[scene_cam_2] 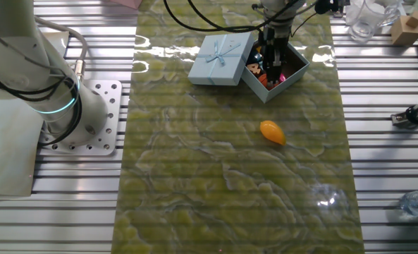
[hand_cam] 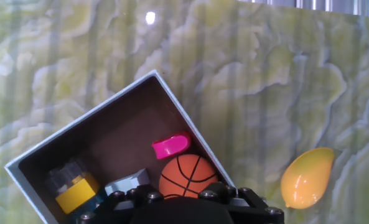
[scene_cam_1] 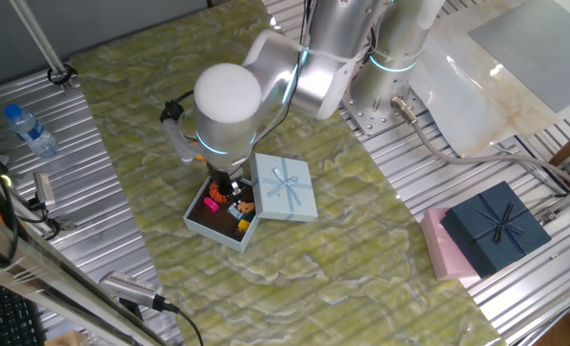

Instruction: Take everything out of the gift box

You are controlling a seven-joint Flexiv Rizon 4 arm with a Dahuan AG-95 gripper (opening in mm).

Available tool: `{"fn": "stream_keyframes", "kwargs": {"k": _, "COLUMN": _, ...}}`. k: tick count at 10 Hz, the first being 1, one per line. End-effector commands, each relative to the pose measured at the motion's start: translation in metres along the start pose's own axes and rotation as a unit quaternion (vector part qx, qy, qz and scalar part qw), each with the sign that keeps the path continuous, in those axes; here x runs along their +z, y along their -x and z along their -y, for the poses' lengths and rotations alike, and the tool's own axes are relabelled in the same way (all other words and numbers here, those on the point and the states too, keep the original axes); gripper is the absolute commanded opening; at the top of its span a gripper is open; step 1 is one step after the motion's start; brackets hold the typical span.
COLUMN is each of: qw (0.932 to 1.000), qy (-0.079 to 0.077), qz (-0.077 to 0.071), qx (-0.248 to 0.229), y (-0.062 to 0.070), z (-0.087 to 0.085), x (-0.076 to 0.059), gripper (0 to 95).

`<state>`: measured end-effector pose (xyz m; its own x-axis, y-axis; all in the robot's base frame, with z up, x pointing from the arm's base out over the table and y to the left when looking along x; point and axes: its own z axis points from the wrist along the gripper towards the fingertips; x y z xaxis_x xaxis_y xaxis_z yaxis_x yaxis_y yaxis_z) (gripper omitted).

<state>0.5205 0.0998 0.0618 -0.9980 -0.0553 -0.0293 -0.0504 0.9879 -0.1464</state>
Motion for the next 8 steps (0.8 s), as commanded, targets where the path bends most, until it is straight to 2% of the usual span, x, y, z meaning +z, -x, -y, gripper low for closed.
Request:
{"fn": "stream_keyframes", "kwargs": {"k": 1, "qw": 0.9999, "qy": 0.012, "qz": 0.003, "qx": 0.006, "y": 0.0009, "z": -0.0012, "x": 0.0014, "gripper": 57.0}}
{"fn": "stream_keyframes", "kwargs": {"k": 5, "qw": 0.9998, "qy": 0.018, "qz": 0.005, "qx": 0.009, "y": 0.0010, "z": -0.0024, "x": 0.0021, "gripper": 57.0}}
{"fn": "stream_keyframes", "kwargs": {"k": 8, "qw": 0.9985, "qy": 0.050, "qz": 0.014, "qx": 0.015, "y": 0.0012, "z": -0.0031, "x": 0.0025, "gripper": 57.0}}
